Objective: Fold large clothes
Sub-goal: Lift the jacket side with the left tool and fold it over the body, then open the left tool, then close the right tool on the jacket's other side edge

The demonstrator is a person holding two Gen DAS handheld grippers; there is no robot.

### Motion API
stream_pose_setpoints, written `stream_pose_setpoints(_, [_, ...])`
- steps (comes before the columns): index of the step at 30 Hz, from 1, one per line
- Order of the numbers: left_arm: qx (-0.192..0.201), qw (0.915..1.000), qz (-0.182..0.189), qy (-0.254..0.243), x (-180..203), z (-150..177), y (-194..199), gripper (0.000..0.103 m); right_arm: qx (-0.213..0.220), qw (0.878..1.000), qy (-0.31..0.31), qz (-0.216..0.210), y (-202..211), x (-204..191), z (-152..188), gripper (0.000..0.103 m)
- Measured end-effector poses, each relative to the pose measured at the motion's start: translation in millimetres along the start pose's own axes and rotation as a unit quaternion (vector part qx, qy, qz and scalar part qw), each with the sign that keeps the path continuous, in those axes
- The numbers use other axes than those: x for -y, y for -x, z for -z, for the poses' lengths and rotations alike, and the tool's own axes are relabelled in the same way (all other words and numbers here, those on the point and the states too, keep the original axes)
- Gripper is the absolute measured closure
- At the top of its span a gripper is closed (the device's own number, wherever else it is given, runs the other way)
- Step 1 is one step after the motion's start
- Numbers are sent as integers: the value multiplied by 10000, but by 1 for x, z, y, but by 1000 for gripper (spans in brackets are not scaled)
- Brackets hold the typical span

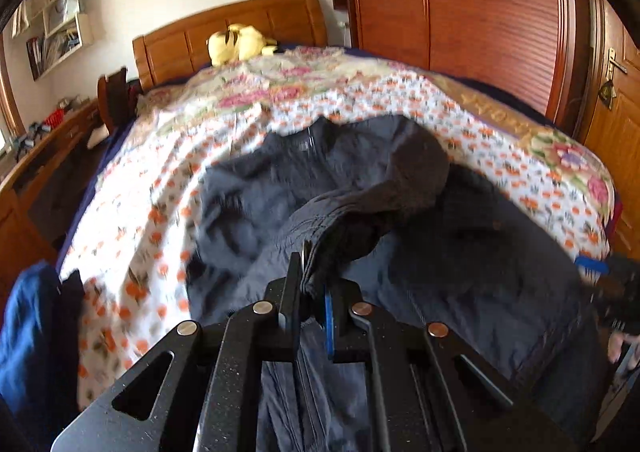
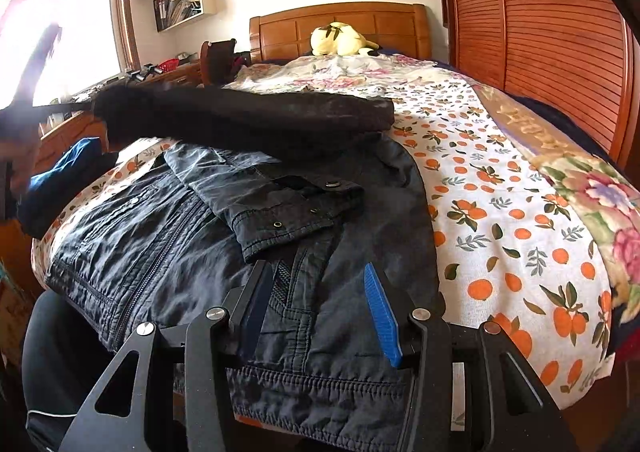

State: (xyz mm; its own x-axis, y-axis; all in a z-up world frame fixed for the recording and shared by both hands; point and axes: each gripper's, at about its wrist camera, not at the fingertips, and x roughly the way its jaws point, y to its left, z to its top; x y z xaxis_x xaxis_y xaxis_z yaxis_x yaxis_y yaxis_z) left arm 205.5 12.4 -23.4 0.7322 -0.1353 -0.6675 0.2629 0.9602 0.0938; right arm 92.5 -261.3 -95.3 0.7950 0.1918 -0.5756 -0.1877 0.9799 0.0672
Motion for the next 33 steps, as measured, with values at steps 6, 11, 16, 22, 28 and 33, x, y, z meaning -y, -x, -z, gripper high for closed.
stream_pose_setpoints(6, [-137, 9996, 240, 27, 10, 44, -6, 86, -74, 9999, 129, 29, -6, -8, -3, 53])
stream_pose_setpoints(11, [160, 9995, 176, 217, 3, 72, 9, 58, -84, 9995, 268, 131, -7, -6, -1, 53])
stream_pose_setpoints(16, [83, 9982, -14, 599, -23, 111, 18, 28, -156, 9992, 208, 311, -6, 14, 3, 49])
stream_pose_setpoints(22, [-103, 9943, -465, 959, -55, 152, 20, 28, -529, 9951, 180, 810, -17, 42, 12, 46])
stream_pose_setpoints(28, [-367, 9910, -613, 1130, -72, 178, 12, 28, -667, 9958, 6, 626, -22, 48, 11, 45])
stream_pose_setpoints(33, [-426, 9914, -587, 1088, -70, 188, 7, 28, -796, 9967, 51, 157, -26, 47, 10, 45])
